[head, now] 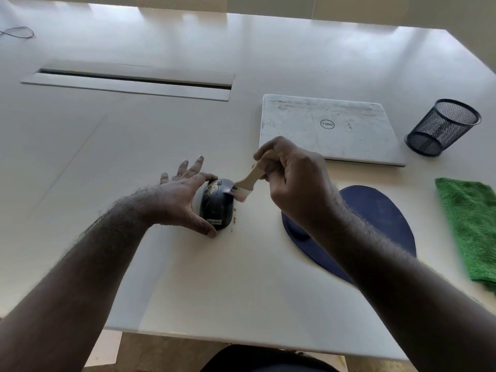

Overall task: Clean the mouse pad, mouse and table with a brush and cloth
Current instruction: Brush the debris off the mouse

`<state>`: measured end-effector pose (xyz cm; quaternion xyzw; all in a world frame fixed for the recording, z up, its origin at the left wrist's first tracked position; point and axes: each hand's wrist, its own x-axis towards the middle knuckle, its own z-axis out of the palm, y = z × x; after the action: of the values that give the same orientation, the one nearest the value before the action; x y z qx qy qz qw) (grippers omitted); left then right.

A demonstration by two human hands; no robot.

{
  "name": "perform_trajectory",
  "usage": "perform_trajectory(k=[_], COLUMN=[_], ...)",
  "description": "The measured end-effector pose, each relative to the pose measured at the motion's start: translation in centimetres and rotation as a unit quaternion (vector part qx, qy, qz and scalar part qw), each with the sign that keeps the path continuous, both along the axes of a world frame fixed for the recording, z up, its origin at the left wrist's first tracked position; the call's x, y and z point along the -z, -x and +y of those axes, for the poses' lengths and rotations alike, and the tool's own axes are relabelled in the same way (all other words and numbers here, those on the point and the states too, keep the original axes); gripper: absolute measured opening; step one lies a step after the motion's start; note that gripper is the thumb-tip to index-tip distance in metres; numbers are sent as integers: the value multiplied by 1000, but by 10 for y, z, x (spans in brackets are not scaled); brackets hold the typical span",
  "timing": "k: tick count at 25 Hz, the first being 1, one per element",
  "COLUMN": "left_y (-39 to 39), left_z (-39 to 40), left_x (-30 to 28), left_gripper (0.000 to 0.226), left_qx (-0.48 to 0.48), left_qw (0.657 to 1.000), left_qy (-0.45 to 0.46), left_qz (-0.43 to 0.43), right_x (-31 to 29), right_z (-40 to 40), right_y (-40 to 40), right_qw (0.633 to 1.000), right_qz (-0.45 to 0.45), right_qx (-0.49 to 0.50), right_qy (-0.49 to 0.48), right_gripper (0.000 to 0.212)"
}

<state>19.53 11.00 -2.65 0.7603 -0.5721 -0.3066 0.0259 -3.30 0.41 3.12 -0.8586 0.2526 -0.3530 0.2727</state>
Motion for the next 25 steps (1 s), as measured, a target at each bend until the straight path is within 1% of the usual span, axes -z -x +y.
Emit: perform_trajectory(k=[3, 7, 12, 15, 17, 20, 24, 25], left_y=[0, 0, 0, 0, 0, -1, -2, -2], left_z=[0, 0, 0, 0, 0, 0, 0, 0], left_x=[-1, 0, 0, 0, 1, 1, 2, 2], left_gripper=[126, 125, 129, 127, 127, 128, 134, 135], left_qx=[2, 1, 0, 1, 2, 3, 3, 3], left_qw=[1000, 1000, 1000, 1000, 1000, 1000, 1000, 1000], left_qy=[-2, -3, -4, 1, 4, 8, 2, 1], left_qz=[-5, -2, 1, -3, -5, -4, 4, 3], right_x=[-3, 2, -6, -8, -9, -12, -12, -10], right_z=[-4, 2, -3, 5, 9, 13, 7, 8], right_y=[-3, -11, -11, -6, 0, 8, 12, 12], right_qw=[1000, 1000, 1000, 999, 997, 990, 995, 996], right_qz=[-15, 29, 9, 14, 19, 37, -14, -14], right_qx=[18, 1, 9, -37, -73, -134, -95, -91], right_qy=[8, 2, 8, 2, -2, 20, 13, 15], right_gripper=[19, 18, 20, 15, 16, 20, 13, 12])
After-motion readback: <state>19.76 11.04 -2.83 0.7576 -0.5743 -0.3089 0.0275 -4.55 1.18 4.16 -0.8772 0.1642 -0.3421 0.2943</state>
